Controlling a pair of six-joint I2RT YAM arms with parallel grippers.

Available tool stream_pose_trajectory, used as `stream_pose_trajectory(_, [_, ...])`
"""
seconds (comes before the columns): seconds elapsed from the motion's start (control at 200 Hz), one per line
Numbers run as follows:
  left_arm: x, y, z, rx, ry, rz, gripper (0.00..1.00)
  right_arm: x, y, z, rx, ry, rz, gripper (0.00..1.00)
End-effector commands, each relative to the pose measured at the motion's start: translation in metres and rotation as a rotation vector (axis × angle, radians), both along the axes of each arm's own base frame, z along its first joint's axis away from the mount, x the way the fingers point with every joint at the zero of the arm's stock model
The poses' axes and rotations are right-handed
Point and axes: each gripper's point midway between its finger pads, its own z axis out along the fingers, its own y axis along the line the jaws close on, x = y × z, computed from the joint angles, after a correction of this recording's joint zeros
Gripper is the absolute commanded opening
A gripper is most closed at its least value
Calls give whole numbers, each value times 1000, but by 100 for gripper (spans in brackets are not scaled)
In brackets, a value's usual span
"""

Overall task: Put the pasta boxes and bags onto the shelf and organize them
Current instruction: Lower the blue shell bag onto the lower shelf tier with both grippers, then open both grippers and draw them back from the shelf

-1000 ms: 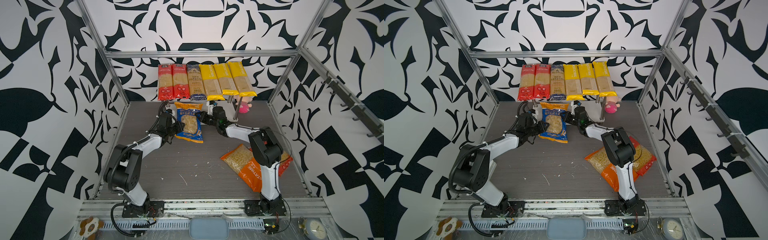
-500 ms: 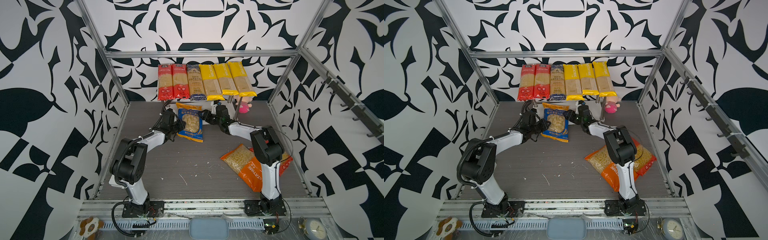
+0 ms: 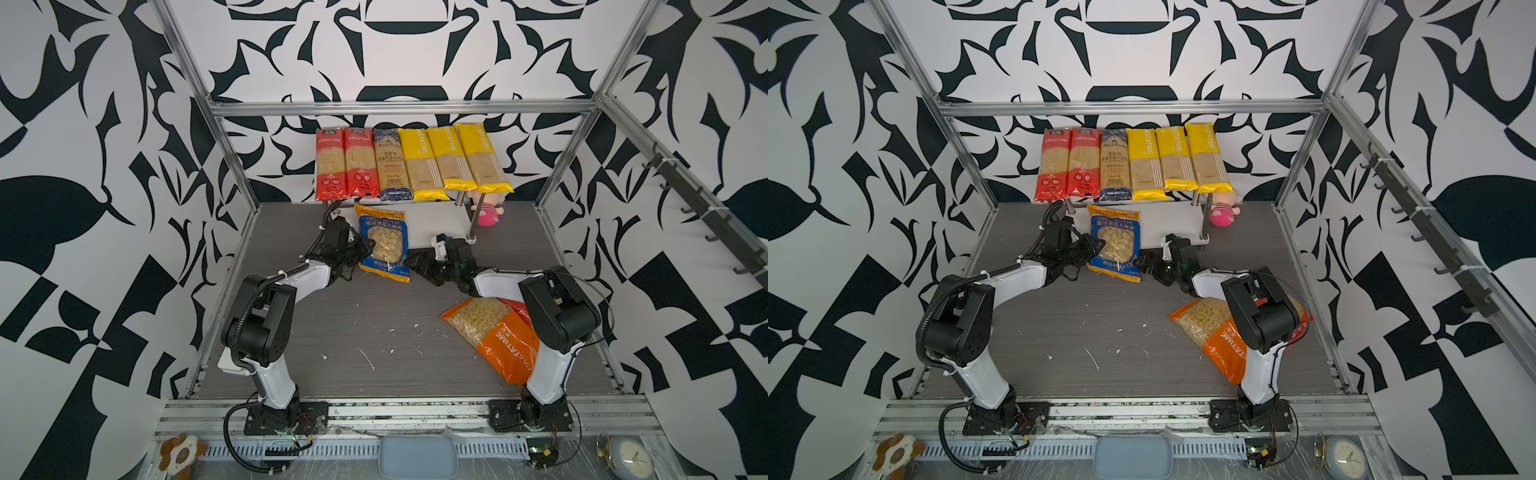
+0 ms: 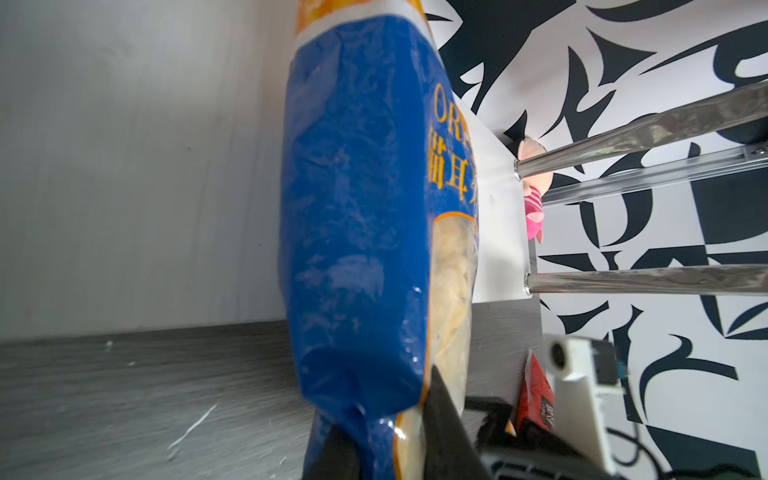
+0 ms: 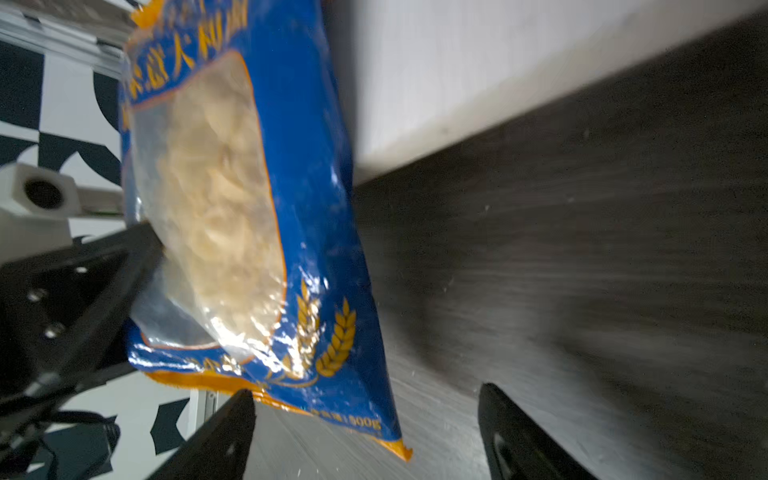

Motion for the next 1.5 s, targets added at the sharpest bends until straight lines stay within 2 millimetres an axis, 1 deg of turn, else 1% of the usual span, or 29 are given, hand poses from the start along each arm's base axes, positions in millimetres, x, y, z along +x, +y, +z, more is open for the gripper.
stream_pose_trajectory(0.0, [29, 12, 38, -77, -89, 84, 1, -1, 22, 22, 120, -57, 97, 88])
stream_pose_trajectory(0.04, [30, 12, 36, -78, -84, 86, 1, -2, 30, 22, 168, -49, 117, 87])
stream_pose_trajectory(0.095, [32, 11, 35, -79, -80, 85, 1, -1, 39, 28, 237, -53, 139, 80])
stream_pose_trajectory(0.17, [32, 11, 34, -70, -76, 82, 4, 3, 45, 40, 306, -79, 142, 67])
stream_pose_trajectory(0.255, [32, 13, 37, -52, -77, 81, 9, 8, 46, 52, 319, -107, 128, 53])
stream_pose_trajectory(0.36, [31, 16, 43, -22, -87, 83, 20, 14, 43, 67, 310, -137, 99, 37])
stream_pose_trajectory(0.48, [27, 24, 46, 31, -90, 96, 36, 25, 43, 82, 293, -162, 73, 20])
stream_pose_trajectory(0.625, [20, 34, 42, 54, -68, 119, 50, 43, 45, 93, 257, -182, 42, 10])
stream_pose_trajectory(0.71, [15, 38, 40, 62, -54, 126, 57, 53, 46, 102, 251, -199, 21, 7])
stream_pose_trajectory(0.78, [10, 41, 41, 69, -50, 132, 60, 61, 46, 106, 235, -211, 3, 4])
stream_pose_trajectory(0.875, [2, 45, 42, 77, -49, 140, 64, 71, 47, 107, 216, -214, -18, 2])
stream_pose_trajectory(1.01, [-10, 51, 42, 90, -38, 148, 67, 83, 46, 106, 201, -219, -55, 0])
stream_pose_trajectory(1.145, [-21, 58, 43, 120, -34, 156, 70, 87, 32, 99, 182, -232, -150, 0])
stream_pose_trajectory(1.245, [-30, 62, 42, 127, -30, 158, 70, 88, 18, 95, 178, -253, -239, 0])
stream_pose_trajectory(1.3, [-35, 63, 41, 127, -25, 157, 71, 88, 15, 95, 181, -264, -271, 0])
stream_pose_trajectory(1.38, [-45, 67, 38, 127, -18, 160, 71, 86, 24, 97, 185, -277, -274, 0])
stream_pose_trajectory(1.495, [-61, 75, 35, 144, -15, 174, 71, 85, 48, 99, 194, -285, -247, 0])
